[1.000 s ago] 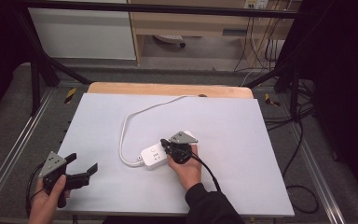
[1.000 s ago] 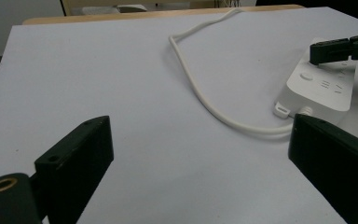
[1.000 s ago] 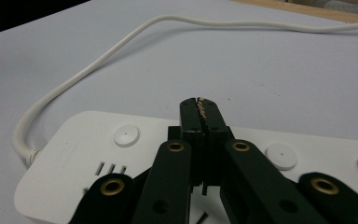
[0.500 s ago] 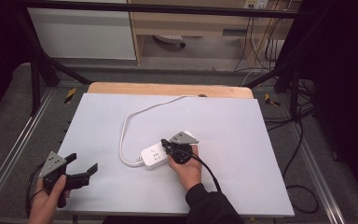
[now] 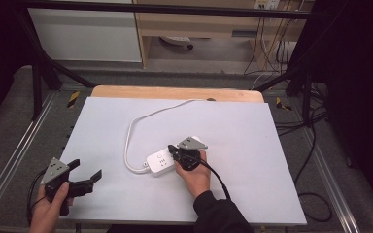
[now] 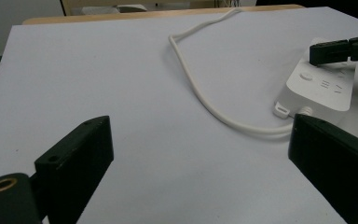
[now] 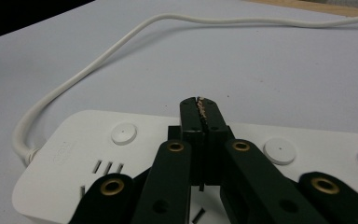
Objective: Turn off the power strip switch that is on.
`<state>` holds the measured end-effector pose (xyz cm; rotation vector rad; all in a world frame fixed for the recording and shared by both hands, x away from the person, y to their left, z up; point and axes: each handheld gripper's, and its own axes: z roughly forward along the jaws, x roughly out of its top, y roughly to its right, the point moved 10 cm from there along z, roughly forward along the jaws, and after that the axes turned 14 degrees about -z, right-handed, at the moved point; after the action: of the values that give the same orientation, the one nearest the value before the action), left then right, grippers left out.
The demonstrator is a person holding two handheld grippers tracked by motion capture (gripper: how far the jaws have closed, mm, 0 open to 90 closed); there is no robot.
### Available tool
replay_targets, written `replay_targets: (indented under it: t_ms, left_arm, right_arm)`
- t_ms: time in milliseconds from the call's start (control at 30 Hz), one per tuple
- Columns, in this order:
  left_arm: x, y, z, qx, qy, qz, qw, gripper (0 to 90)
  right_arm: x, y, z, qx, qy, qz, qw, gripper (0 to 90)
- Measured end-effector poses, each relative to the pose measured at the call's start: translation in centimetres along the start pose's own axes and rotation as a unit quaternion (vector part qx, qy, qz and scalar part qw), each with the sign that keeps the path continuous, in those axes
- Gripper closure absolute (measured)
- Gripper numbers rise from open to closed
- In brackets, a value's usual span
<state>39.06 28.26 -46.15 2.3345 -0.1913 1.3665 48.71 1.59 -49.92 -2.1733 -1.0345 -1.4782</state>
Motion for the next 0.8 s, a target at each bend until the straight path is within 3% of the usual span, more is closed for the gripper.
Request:
replay_targets:
  t_ms: [800]
  left_arm:
    - [0.05,0.13,-0.09,-0.002,0.002,0.000,1.0000,6.3]
  right_arm:
    - [-0.02,-0.29,0.15,-0.010,-0.006,-0.023,0.9997,90.0]
